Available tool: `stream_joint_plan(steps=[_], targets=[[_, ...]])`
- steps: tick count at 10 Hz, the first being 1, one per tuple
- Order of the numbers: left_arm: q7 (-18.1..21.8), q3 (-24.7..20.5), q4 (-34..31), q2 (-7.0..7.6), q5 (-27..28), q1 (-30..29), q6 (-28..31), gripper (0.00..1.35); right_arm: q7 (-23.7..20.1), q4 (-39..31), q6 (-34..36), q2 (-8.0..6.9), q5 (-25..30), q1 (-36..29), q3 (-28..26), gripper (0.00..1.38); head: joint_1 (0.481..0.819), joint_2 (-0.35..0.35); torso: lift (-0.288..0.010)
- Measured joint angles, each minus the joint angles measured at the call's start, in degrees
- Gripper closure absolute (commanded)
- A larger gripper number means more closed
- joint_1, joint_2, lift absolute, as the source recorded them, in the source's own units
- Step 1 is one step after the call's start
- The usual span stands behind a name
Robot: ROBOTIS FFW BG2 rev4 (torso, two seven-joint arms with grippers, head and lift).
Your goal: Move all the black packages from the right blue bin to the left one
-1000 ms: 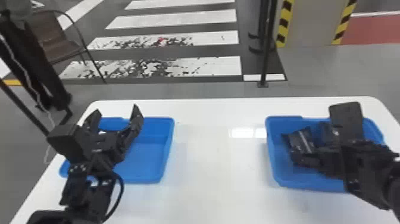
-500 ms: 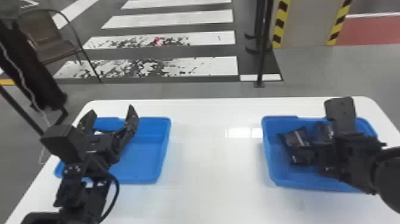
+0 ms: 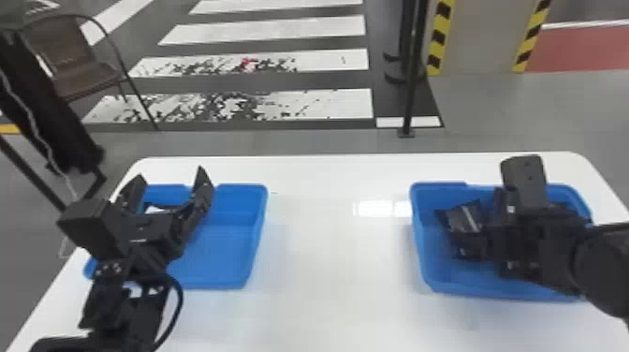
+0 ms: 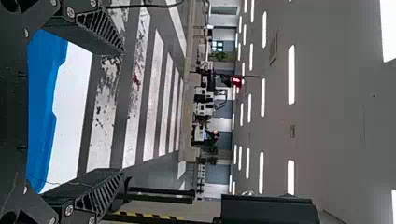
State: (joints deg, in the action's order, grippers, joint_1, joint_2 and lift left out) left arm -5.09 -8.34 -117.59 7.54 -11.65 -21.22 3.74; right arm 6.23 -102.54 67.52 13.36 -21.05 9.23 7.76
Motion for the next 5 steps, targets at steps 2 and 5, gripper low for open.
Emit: stream_joint_plan(steps=[2,5], targets=[[0.0,0.0,0.03,-0.07,0.0,-0.01,-0.22,0.15,-2.2,0.54,1.43,0.14,0.24,0.68,0.56,1.07,0.695,0.141,-0.154],[0.0,0.0,0.1,-0.15,0.0,-0.14,-0.23,0.15,-2.33,-1.91,1.8,0.26,0.06,0.44,1.15,1.17,0.695,0.154,-0.154]])
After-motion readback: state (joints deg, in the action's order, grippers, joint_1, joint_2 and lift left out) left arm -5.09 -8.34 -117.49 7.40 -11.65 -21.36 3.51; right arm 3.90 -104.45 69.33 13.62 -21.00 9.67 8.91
